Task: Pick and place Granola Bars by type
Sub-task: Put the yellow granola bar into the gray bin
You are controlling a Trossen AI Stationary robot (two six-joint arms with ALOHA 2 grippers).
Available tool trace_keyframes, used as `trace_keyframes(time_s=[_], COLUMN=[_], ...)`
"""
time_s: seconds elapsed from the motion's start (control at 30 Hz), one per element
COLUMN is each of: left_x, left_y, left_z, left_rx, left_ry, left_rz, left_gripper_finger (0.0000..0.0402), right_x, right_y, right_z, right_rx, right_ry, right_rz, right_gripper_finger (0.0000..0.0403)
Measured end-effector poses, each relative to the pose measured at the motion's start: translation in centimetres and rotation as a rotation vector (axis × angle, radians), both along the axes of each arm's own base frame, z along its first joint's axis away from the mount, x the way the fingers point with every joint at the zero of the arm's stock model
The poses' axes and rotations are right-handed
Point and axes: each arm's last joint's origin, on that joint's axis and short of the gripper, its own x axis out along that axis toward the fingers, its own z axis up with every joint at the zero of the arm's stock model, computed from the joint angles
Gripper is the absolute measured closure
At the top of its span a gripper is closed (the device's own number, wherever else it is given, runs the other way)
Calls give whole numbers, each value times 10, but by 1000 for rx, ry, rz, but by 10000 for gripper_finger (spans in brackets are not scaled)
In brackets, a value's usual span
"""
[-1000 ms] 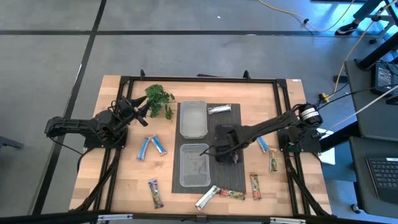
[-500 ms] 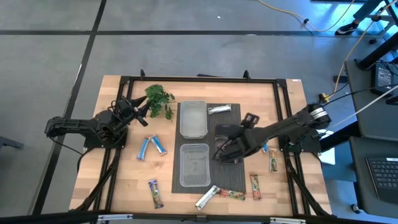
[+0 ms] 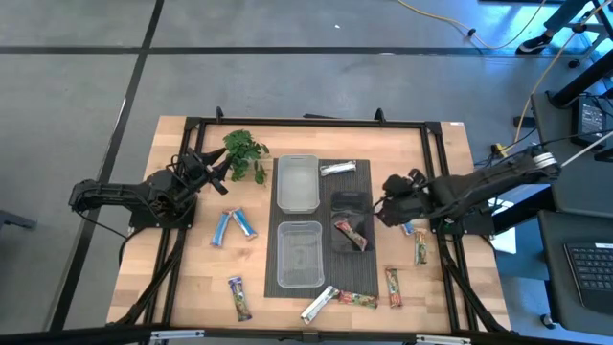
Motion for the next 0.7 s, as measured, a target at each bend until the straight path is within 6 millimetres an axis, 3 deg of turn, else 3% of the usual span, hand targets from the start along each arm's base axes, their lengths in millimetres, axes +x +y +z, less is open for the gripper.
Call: trace_keyframes(time_s=[0.23,0.47,0.7], left_x=[0,0,0], left_y=[0,0,0], left_z=[0,0,-1], left_rx=[0,0,1], left_ry=[0,0,8], left_rz=[0,1,1], left_gripper_finger=[223,223,223], right_x=[-10,-17,-15], right_y=[-2,-5,-5], right_z=[-29,-46,-46], right_rx=[-13,-154,-223], right_ry=[-212,-126,-103], right_rz=[187,342,434], right_gripper_finger=[205,205,205])
